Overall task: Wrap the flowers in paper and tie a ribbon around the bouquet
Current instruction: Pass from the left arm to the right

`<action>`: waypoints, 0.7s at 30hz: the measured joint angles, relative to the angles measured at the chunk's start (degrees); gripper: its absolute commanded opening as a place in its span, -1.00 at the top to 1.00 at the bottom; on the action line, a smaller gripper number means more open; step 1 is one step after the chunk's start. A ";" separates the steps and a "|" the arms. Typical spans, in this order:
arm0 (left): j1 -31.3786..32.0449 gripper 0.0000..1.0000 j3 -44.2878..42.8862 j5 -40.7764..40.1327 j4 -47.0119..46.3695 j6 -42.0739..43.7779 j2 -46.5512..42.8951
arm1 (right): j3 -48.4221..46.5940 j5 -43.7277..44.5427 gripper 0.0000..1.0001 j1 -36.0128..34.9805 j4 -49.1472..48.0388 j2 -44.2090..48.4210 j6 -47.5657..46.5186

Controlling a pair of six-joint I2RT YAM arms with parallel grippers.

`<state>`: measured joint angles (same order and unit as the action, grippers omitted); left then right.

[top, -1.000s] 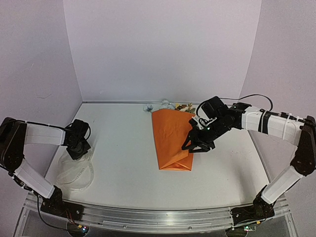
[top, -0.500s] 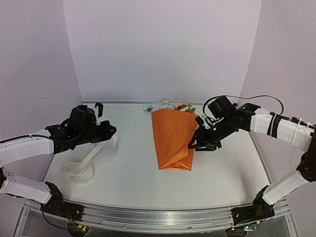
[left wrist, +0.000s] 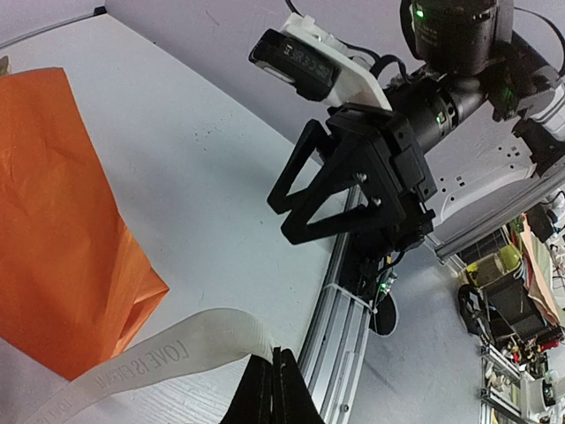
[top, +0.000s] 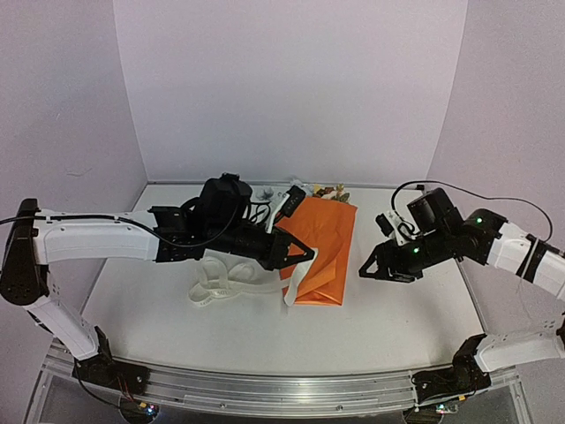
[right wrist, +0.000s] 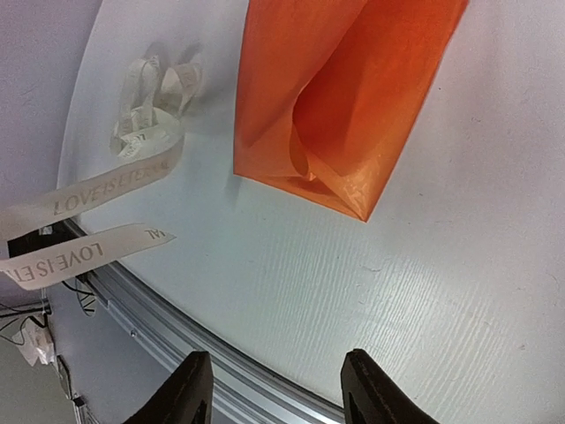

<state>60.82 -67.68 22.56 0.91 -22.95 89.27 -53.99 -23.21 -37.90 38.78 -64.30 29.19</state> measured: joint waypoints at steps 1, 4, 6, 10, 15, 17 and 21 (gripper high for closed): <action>0.00 1.00 -0.83 0.40 0.00 -0.03 0.66 | 0.94 -0.44 -0.08 -0.31 -1.23 0.74 -0.54; -0.02 1.00 -4.44 0.83 -0.02 -1.24 2.93 | 2.00 -1.27 -0.08 -2.01 -4.33 1.61 -1.97; -0.03 1.00 -6.15 0.87 -0.40 -2.89 4.04 | 2.00 -1.75 -0.08 -3.15 -6.78 1.49 -2.27; -0.33 1.00 -7.38 1.79 -2.44 -6.97 5.58 | 1.82 -2.59 -0.08 -4.78 -13.40 -0.78 -2.20; -1.48 1.00 -8.94 2.66 -2.92 -12.59 7.97 | 1.83 -3.20 -0.08 -5.86 -20.45 -3.46 -2.25; -2.30 1.00 -9.71 2.79 -2.87 -14.19 8.60 | 1.82 -3.29 -0.07 -5.95 -22.61 -3.62 -2.23; -3.80 1.00 -10.85 3.86 -3.22 -17.46 9.42 | 1.83 -3.49 -0.07 -6.17 -25.32 -3.62 -2.23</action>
<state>57.02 -78.52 26.42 -2.31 -40.41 98.69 -52.16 -26.70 -44.07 13.46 -67.92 26.96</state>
